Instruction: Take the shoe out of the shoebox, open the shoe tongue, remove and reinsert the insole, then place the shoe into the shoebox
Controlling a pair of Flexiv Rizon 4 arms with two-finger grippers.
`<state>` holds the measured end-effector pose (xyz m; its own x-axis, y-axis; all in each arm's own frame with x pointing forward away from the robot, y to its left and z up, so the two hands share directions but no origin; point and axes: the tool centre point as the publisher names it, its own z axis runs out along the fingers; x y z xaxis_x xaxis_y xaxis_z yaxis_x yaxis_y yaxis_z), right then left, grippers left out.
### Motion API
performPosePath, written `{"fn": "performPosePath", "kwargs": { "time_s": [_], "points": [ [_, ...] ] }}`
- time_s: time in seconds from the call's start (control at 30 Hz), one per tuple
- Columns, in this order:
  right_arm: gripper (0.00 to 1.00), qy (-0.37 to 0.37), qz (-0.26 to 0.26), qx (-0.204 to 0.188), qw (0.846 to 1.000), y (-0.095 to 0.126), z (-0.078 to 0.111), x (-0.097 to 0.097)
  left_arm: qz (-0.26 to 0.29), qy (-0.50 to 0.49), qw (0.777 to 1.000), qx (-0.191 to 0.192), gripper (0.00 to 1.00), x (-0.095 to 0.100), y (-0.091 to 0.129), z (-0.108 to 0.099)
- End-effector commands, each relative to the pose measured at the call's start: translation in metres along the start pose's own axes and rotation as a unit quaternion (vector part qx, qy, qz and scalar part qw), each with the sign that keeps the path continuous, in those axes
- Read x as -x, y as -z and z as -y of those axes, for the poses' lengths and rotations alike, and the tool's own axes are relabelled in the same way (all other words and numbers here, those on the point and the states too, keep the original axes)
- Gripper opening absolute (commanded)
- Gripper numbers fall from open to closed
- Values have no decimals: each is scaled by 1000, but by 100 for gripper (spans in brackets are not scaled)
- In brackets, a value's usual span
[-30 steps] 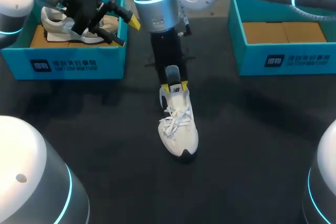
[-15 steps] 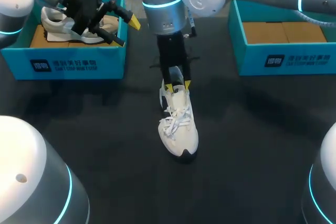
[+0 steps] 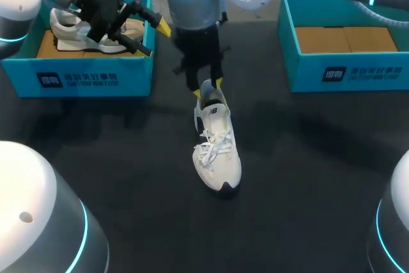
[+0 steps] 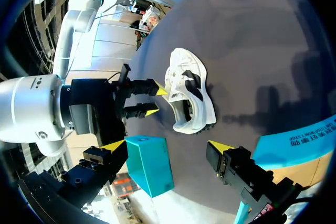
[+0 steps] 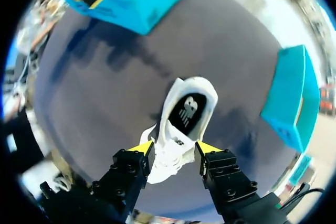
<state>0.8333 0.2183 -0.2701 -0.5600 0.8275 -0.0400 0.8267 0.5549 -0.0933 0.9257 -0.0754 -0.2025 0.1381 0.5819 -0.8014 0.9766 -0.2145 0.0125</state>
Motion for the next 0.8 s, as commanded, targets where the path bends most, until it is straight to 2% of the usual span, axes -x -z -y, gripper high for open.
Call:
{"fn": "performPosePath", "kwargs": {
  "time_s": [0.03,0.1,0.23,0.33,0.4,0.5,0.57,0.6,0.63,0.8],
  "points": [
    [52,221,13,37,974,7,-7,0,-1,0,1000,0,100,0,0,1],
    [58,233,15,54,971,8,-4,1,-1,0,1000,0,100,0,0,1],
    [58,236,6,86,968,8,5,9,-1,0,1000,0,100,0,0,1],
    [58,238,11,88,967,6,7,11,-1,0,1000,0,100,0,0,1],
    [63,241,12,92,966,6,9,13,-1,0,1000,0,100,0,0,1],
    [61,247,13,92,965,5,12,16,-1,0,1000,0,100,0,0,1],
    [63,250,11,93,964,5,12,16,-1,0,1000,0,100,0,0,1],
    [71,253,11,92,963,4,12,17,-1,0,1000,0,100,0,0,1],
    [100,254,9,92,963,4,11,17,-1,0,1000,0,100,0,0,1],
    [100,254,9,92,963,4,11,17,-1,0,1000,0,100,0,0,1]
  ]
}}
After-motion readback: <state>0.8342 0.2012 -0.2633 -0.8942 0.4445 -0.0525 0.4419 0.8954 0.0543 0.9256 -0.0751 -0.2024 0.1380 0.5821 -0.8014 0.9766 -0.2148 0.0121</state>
